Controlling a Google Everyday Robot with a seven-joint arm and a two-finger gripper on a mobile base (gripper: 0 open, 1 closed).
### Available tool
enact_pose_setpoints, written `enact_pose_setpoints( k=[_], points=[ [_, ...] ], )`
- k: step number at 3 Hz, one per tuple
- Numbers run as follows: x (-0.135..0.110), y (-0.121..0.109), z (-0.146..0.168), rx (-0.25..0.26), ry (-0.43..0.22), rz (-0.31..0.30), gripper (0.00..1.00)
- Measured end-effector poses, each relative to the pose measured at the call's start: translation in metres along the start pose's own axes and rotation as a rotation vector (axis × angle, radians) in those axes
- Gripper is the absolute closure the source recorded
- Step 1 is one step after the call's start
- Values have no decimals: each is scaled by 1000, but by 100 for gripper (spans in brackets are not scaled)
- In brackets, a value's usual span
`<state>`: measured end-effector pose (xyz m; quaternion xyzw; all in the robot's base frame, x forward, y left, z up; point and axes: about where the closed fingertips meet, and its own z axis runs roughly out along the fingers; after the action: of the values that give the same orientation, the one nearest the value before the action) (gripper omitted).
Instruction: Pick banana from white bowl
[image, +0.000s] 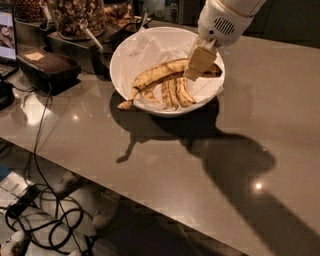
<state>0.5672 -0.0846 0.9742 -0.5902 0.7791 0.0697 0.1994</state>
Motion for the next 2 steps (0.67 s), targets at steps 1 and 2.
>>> enact_pose_setpoints(
  k=[1,2],
  points=[
    [-1,21,-5,-4,7,12,100],
    [-6,39,-3,-10,-8,25,100]
  ],
)
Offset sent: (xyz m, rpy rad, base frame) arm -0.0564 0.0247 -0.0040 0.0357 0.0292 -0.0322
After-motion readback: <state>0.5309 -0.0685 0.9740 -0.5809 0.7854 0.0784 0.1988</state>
